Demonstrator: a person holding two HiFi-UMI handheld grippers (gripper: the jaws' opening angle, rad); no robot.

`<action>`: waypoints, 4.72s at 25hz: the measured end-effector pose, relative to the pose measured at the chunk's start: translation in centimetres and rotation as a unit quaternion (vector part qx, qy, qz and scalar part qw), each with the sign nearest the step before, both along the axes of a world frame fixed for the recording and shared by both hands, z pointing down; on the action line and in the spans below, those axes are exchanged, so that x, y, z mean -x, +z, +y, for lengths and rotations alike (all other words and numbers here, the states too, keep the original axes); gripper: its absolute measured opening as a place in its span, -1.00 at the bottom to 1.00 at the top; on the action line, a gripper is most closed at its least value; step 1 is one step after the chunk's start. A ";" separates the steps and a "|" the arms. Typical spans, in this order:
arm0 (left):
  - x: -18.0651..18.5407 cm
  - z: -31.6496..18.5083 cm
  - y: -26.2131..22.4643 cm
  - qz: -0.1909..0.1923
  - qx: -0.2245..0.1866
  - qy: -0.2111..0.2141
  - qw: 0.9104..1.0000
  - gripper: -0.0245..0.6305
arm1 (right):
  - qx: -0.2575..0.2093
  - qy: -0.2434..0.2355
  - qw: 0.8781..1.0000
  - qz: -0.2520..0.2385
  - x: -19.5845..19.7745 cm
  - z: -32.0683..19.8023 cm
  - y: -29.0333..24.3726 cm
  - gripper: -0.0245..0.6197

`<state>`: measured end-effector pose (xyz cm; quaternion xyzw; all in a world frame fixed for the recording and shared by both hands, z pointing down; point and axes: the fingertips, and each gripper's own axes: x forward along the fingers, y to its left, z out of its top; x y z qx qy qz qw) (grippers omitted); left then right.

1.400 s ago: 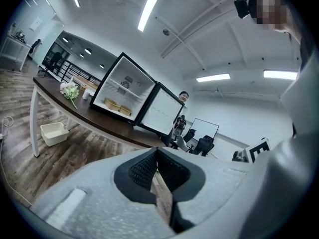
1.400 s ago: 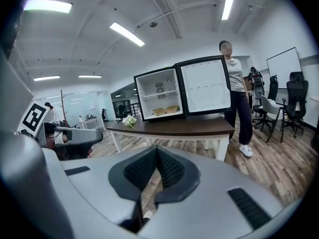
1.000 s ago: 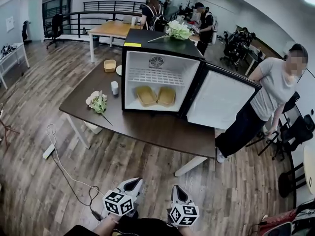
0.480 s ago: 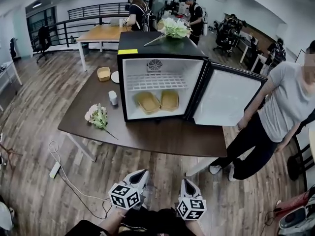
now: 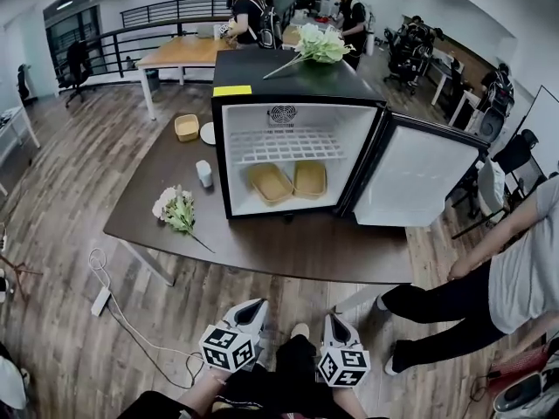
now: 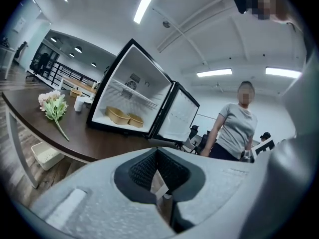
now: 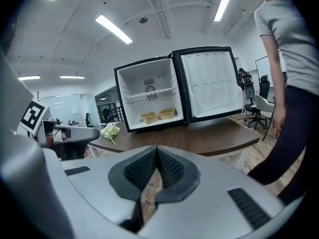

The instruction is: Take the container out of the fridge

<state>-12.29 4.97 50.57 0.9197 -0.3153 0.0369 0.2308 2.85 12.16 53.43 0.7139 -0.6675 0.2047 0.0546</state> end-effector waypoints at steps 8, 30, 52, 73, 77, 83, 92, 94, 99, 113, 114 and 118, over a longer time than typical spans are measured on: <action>-1.0 -4.4 1.1 -0.007 0.008 -0.053 0.999 -0.90 | 0.008 -0.032 0.999 0.001 -2.2 -5.2 0.8 -0.90; -8.7 -15.8 2.6 -0.033 0.031 -0.194 0.980 -0.90 | 0.018 -0.140 0.990 -0.008 -11.2 -19.5 1.0 -0.90; -6.0 -31.0 0.5 -0.041 0.040 -0.274 0.960 -0.58 | 0.020 -0.168 0.986 0.007 -9.0 -26.7 0.4 -0.90; -6.0 -39.2 7.5 -0.110 0.183 -0.310 0.926 -0.53 | 0.026 -0.102 0.994 0.003 -10.0 -30.5 0.8 -0.90; -5.9 -39.4 7.7 -0.115 0.182 -0.326 0.920 -0.63 | 0.031 -0.099 0.995 0.002 -10.4 -30.5 1.1 -0.90; -5.8 -39.3 7.7 -0.121 0.178 -0.346 0.913 -0.83 | 0.037 -0.095 0.995 0.000 -11.1 -29.8 1.6 -0.90; -5.6 -38.9 6.5 -0.091 0.154 -0.360 0.916 -0.85 | 0.036 -0.103 0.994 -0.002 -11.3 -29.0 1.7 -0.90; -5.6 -38.5 6.2 -0.090 0.150 -0.359 0.917 -0.85 | 0.036 -0.108 0.993 -0.001 -11.2 -28.7 1.6 -0.90; -4.7 -36.6 5.3 -0.093 0.139 -0.358 0.918 -0.85 | 0.036 -0.123 0.992 -0.004 -10.3 -28.0 1.8 -0.90; -3.8 -27.5 4.0 -0.083 0.133 -0.349 0.924 -0.85 | 0.048 -0.166 0.985 -0.006 -9.4 -24.6 2.7 -0.90; -3.7 -26.8 4.2 -0.085 0.135 -0.350 0.923 -0.85 | 0.049 -0.170 0.984 -0.005 -9.3 -24.4 2.8 -0.90; -3.1 -24.4 5.2 -0.092 0.147 -0.356 0.918 -0.85 | 0.051 -0.181 0.982 0.001 -9.4 -23.5 2.9 -0.90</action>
